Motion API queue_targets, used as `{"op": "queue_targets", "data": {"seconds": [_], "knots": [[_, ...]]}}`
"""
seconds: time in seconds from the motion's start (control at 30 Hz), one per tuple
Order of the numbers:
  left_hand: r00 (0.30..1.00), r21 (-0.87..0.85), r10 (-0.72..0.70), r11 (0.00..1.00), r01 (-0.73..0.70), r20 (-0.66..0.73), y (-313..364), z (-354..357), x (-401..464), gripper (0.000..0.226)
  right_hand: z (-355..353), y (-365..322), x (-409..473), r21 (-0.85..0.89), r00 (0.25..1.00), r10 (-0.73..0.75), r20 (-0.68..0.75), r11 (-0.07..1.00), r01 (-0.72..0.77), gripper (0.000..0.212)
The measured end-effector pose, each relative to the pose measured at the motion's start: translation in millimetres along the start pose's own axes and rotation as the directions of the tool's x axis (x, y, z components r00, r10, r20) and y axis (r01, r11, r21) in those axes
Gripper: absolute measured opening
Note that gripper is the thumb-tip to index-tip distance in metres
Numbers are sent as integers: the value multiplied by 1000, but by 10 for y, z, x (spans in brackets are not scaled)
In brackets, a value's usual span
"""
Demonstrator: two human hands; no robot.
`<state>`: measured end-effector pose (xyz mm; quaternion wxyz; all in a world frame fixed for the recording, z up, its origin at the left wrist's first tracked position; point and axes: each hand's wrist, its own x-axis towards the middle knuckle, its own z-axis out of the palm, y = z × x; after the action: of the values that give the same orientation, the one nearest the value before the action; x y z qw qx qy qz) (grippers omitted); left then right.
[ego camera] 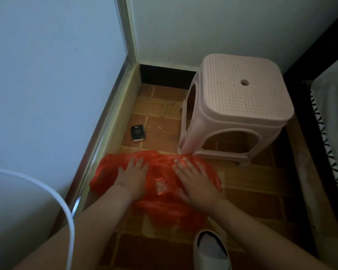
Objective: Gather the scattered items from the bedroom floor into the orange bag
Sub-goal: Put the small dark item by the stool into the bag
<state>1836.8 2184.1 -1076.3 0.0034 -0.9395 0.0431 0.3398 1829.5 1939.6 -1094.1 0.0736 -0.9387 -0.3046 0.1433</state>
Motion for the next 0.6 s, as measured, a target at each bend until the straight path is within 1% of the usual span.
{"op": "queue_targets", "data": {"seconds": [0.07,0.1,0.13,0.17,0.2,0.27,0.33,0.4,0.5,0.6], "knots": [[997,-26,59,998,-60,-44,62,-34,-3,85,95,-185,54,-48,980,-192,-42,981,190,72],[996,-25,75,997,-77,-55,76,-31,-8,83,166,-256,84,-84,961,-274,-26,959,271,69],[994,-18,88,996,-89,-58,80,-16,-9,78,247,-286,112,-124,945,-327,6,938,325,67],[994,-3,99,995,-100,-51,79,9,-9,72,320,-275,138,-161,938,-344,44,924,347,66],[994,31,105,994,-104,-28,61,43,-16,66,371,-233,160,-197,938,-337,83,917,347,66],[993,151,104,982,-111,51,-2,105,-34,60,398,-82,216,-265,951,-276,139,915,304,65],[990,238,91,965,-115,109,-71,147,-46,59,351,124,282,-314,961,-209,182,914,258,68],[988,274,71,956,-106,134,-129,157,-59,58,300,316,343,-328,968,-151,202,920,212,70],[989,279,54,956,-90,135,-194,166,-81,62,235,477,360,-248,979,-76,188,961,122,71],[993,232,42,970,-68,114,-230,148,-112,61,244,494,347,-145,982,-12,191,989,40,78]]}}
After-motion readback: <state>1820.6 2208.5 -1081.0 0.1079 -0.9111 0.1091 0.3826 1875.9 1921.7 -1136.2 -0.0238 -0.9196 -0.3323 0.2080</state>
